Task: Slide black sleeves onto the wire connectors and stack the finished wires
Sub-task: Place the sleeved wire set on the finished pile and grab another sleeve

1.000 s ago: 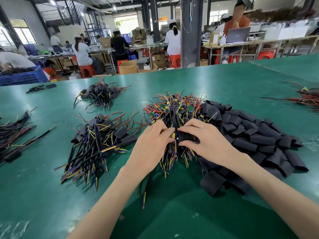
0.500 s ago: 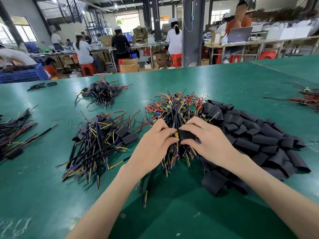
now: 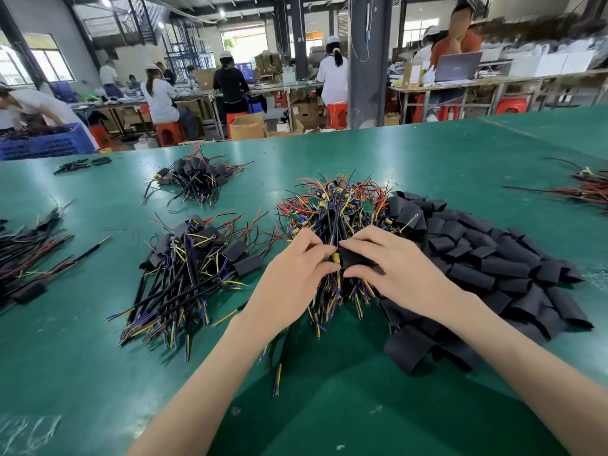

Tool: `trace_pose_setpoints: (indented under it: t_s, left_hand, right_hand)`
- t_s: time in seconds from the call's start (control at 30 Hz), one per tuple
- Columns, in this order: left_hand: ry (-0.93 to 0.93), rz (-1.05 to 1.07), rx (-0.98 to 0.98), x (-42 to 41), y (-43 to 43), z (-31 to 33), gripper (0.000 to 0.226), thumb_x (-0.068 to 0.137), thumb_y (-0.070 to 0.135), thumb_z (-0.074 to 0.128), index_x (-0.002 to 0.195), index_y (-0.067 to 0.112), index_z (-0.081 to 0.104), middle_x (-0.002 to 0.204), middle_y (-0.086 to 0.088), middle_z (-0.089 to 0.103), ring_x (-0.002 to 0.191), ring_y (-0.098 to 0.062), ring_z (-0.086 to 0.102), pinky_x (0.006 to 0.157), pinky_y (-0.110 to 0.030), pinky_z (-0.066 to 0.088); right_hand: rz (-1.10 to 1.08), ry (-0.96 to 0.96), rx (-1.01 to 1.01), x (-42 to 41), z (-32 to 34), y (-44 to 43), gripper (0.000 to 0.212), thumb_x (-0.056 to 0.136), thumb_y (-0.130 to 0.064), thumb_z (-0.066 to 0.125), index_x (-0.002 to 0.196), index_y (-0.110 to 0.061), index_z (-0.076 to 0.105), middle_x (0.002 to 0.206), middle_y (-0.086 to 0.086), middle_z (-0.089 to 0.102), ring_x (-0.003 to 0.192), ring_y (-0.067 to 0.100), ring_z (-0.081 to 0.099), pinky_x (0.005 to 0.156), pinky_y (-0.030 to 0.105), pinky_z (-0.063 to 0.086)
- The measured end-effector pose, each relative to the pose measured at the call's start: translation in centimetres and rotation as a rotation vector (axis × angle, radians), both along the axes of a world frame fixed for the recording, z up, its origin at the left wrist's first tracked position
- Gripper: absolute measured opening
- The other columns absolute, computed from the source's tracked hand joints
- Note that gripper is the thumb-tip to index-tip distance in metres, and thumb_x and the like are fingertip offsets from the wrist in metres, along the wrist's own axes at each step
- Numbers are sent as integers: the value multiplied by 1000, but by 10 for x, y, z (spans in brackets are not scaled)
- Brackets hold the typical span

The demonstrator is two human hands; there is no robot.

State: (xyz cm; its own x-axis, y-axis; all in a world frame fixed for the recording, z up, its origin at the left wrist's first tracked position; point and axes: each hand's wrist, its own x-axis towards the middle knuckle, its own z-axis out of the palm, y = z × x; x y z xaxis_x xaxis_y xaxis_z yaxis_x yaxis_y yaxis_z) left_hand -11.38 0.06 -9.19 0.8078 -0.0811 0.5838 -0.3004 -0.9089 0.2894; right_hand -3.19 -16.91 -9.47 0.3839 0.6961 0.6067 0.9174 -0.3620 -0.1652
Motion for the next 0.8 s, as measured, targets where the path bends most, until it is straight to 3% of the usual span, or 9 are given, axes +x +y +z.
trace_pose_setpoints:
  t_s: [0.13, 0.27, 0.37, 0.43, 0.53, 0.6, 0.8]
  left_hand:
    - [-24, -20, -42, 1, 0, -2, 29, 86, 15, 67, 113, 4, 67, 94, -7, 53, 76, -22, 54, 73, -35, 45]
    - [-2, -38, -199, 3, 1, -3, 39, 82, 17, 71, 120, 13, 62, 88, 5, 47, 74, -6, 43, 74, -18, 39]
    - [44, -33, -299, 3, 5, -1, 48, 78, 22, 75, 123, 20, 58, 92, 8, 55, 73, -6, 49, 72, -11, 39]
    - [91, -3, -389, 3, 11, -1, 41, 79, 26, 75, 116, 21, 60, 92, 9, 61, 69, -5, 52, 70, -11, 41]
    - [162, -1, -429, 4, 16, 0, 4, 85, 19, 68, 89, 18, 66, 74, 10, 66, 61, 2, 52, 65, -12, 39]
    - [179, -1, -440, 4, 16, -1, 9, 88, 14, 64, 79, 16, 65, 66, 7, 65, 56, 2, 49, 61, -13, 38]
    - [168, -24, -456, 4, 15, -3, 11, 88, 13, 64, 78, 12, 65, 66, -1, 64, 56, -2, 46, 60, -16, 38]
  right_hand:
    - [19, -39, -17, 0, 1, -2, 41, 82, -23, 71, 116, -1, 63, 100, 9, 62, 84, 24, 62, 75, 34, 52]
    - [22, -57, -35, -1, 1, -2, 40, 82, -20, 72, 115, 2, 63, 98, 12, 63, 81, 26, 63, 71, 38, 54]
    - [18, -56, -3, -1, 3, -3, 38, 82, -19, 71, 113, 1, 65, 97, 11, 63, 81, 27, 63, 72, 35, 53]
    - [10, -55, 20, 0, 4, -3, 37, 82, -19, 71, 113, 1, 65, 98, 11, 63, 83, 27, 63, 75, 35, 53]
    - [10, -50, 38, 0, 2, -2, 39, 82, -21, 72, 115, -1, 64, 101, 9, 62, 84, 25, 62, 78, 34, 51]
    - [20, -45, 23, 1, 0, -2, 43, 81, -21, 73, 118, -2, 63, 103, 8, 62, 84, 23, 61, 77, 32, 50]
    - [15, -68, -13, 3, -3, -2, 44, 82, -18, 73, 121, -3, 60, 105, 7, 61, 81, 18, 56, 73, 29, 49]
